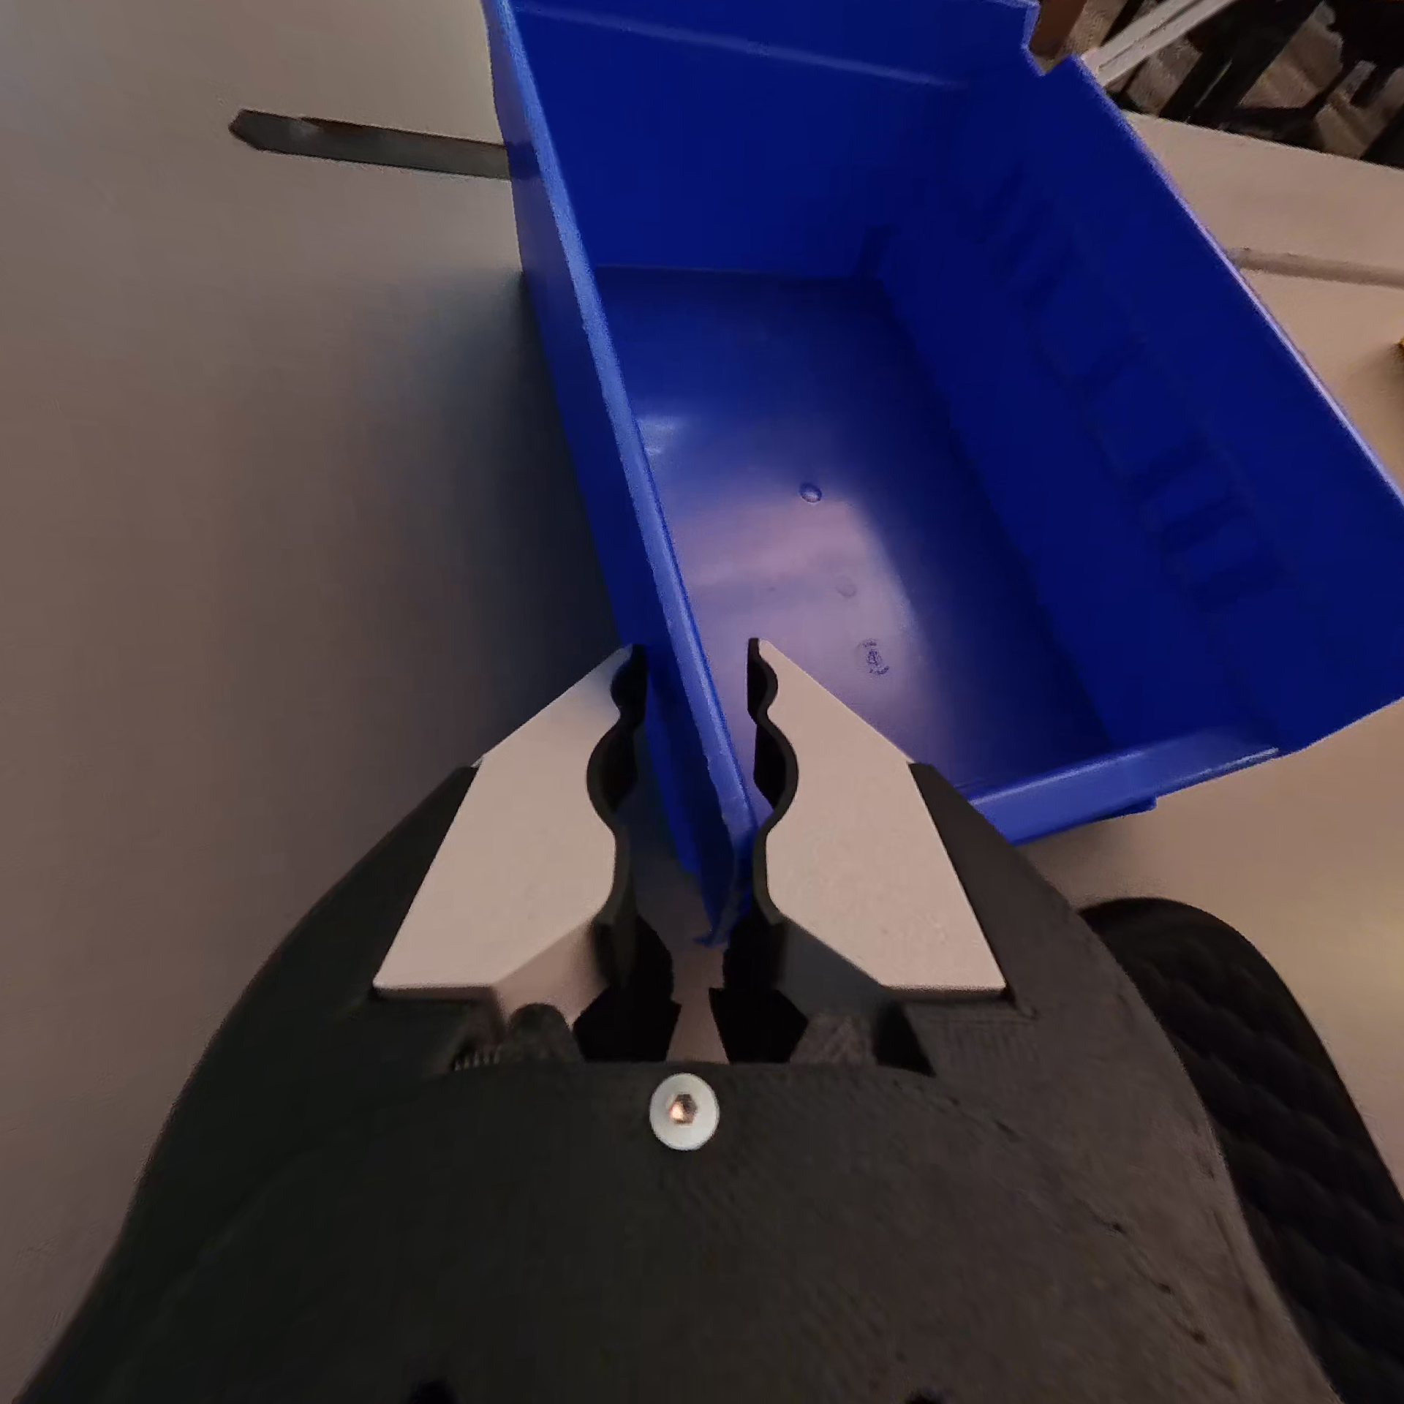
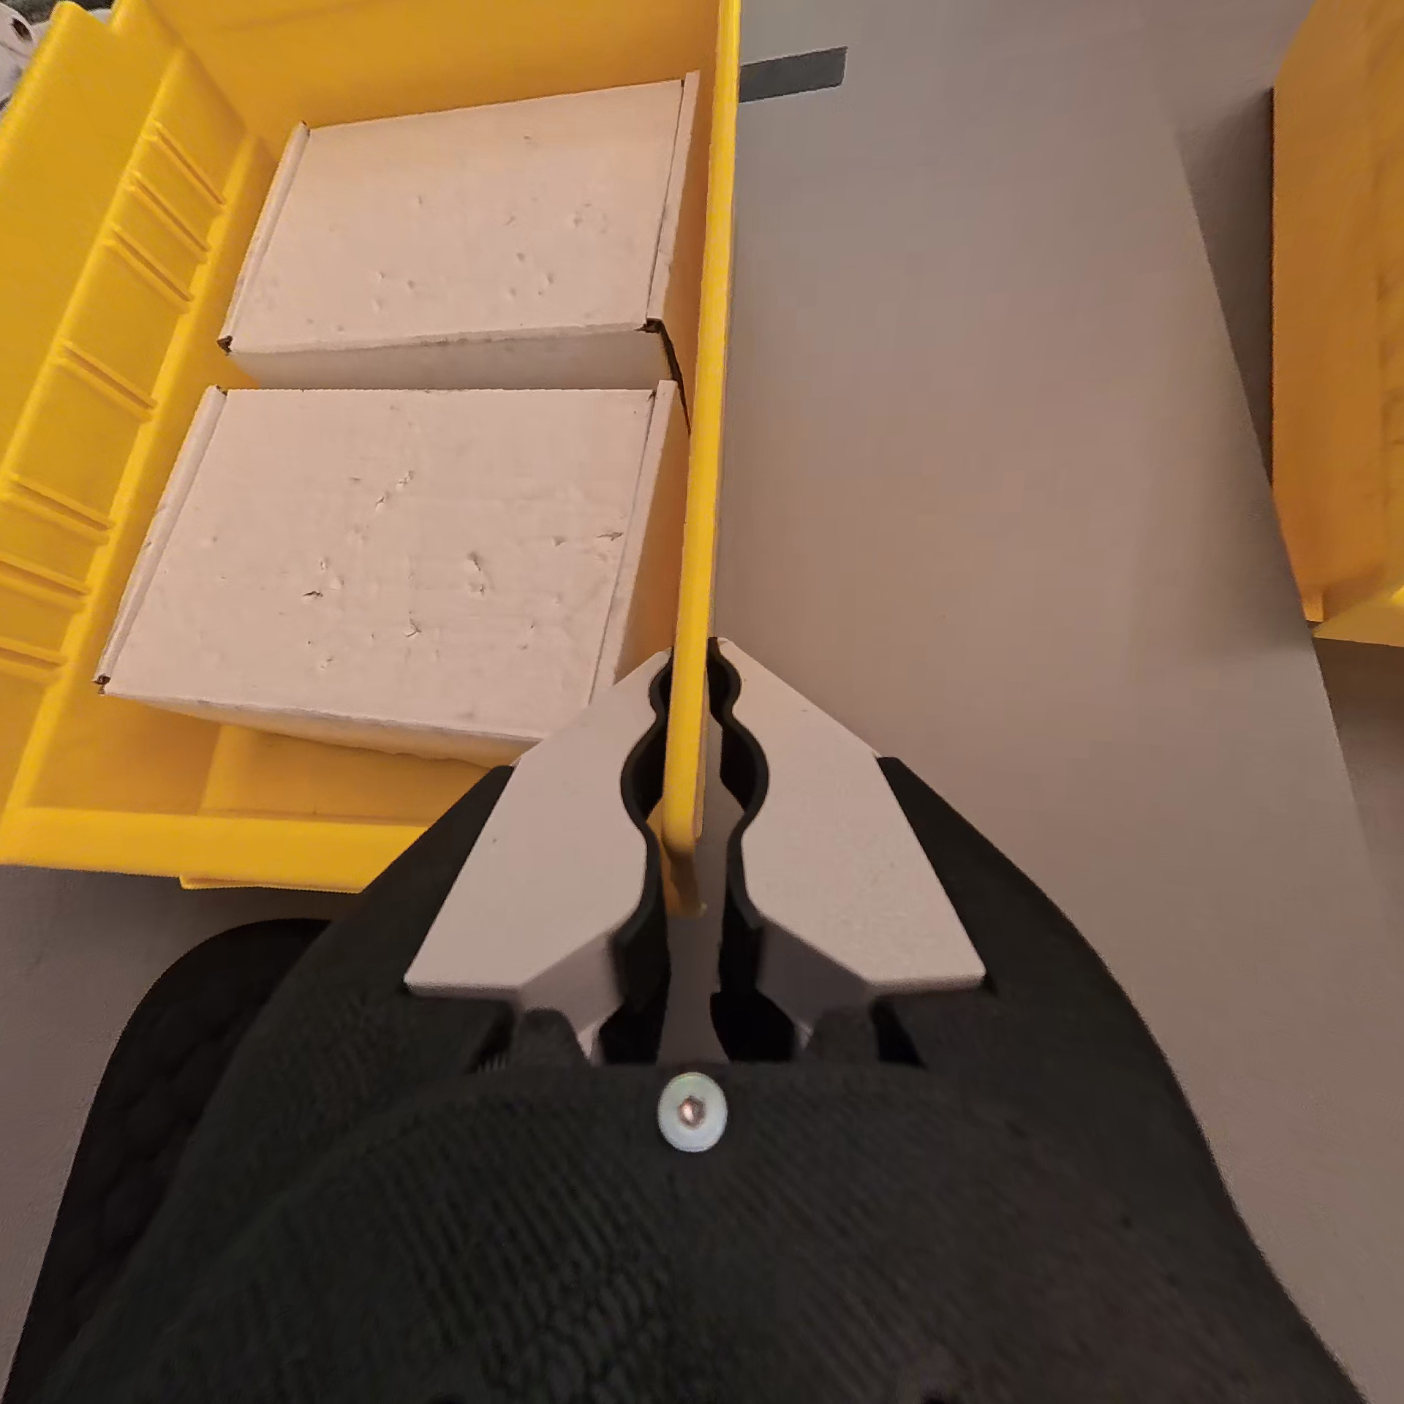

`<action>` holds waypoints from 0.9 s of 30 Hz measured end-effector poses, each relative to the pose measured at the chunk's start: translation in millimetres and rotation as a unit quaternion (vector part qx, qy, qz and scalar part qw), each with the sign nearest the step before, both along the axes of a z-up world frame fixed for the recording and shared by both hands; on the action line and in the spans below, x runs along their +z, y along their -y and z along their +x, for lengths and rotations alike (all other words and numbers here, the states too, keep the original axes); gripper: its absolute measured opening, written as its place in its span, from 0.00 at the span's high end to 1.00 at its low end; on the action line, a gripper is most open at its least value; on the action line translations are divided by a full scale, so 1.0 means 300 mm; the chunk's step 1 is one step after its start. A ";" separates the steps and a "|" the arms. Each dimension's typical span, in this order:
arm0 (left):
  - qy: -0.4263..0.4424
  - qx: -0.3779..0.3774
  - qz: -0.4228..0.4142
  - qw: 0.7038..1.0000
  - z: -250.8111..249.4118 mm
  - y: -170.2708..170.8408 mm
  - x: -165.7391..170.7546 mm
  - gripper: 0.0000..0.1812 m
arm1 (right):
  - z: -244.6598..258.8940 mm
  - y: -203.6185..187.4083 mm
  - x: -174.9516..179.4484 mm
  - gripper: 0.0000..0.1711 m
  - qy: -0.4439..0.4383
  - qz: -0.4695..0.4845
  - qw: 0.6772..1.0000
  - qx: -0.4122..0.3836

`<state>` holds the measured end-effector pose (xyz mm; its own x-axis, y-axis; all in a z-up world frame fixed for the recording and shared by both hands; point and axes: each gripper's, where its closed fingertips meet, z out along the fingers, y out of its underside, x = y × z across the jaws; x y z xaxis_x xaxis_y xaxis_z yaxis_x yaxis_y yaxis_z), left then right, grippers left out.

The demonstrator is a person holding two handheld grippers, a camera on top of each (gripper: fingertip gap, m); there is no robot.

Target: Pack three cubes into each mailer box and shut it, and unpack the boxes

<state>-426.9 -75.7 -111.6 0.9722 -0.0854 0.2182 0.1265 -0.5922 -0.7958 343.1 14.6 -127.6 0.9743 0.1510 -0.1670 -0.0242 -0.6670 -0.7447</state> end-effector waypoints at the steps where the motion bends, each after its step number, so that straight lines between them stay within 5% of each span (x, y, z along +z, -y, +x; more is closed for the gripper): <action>1: -0.004 -0.001 0.001 1.000 0.015 0.011 0.000 0.86 | -0.001 0.000 0.000 0.97 -0.005 0.001 1.000 0.000; 9: 0.001 -0.012 0.010 1.000 0.069 0.040 0.000 0.85 | -0.007 -0.012 0.012 0.97 -0.043 0.020 0.999 -0.020; 15: 0.000 -0.012 0.012 1.000 0.078 0.038 0.001 0.84 | -0.033 -0.008 0.007 0.97 0.116 0.003 0.993 0.002; 27: -0.046 -0.067 0.011 0.997 0.228 0.002 -0.006 0.82 | -0.329 0.001 0.011 0.94 0.133 0.023 0.988 0.069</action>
<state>-358.5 -76.4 -113.4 0.9678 -0.2189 0.1243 -0.0270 -0.5814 -0.8132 244.5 14.2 -124.4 0.9525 0.2868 0.1023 0.2651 -0.6158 -0.7419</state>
